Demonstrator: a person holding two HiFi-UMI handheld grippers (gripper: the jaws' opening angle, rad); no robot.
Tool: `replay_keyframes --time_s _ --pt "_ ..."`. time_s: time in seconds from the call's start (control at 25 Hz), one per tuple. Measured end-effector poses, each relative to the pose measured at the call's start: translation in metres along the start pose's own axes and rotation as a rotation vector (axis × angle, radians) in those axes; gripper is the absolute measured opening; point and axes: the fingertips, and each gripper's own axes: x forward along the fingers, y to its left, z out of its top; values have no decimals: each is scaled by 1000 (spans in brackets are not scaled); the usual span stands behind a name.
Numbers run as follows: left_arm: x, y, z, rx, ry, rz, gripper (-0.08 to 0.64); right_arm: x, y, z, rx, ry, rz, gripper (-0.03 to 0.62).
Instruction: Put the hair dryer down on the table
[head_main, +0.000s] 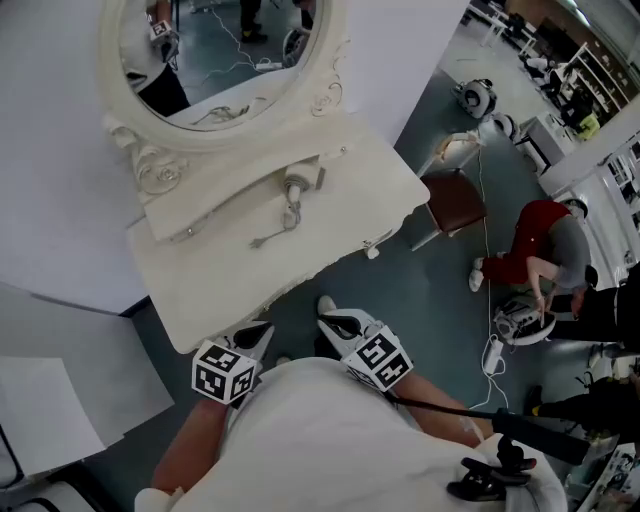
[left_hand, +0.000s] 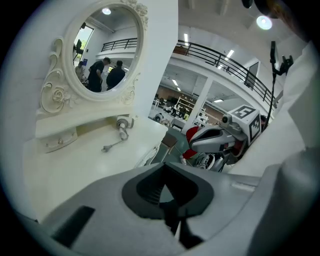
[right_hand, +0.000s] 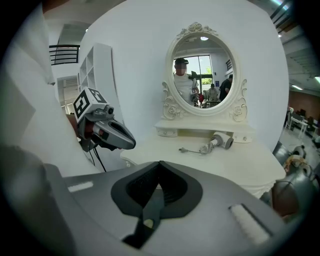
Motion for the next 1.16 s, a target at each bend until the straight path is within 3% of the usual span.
replay_keyframes --time_s 1.16 --pt "-36 30 -22 -48 -14 60 3 31 27 17 -78 21 50 -2"
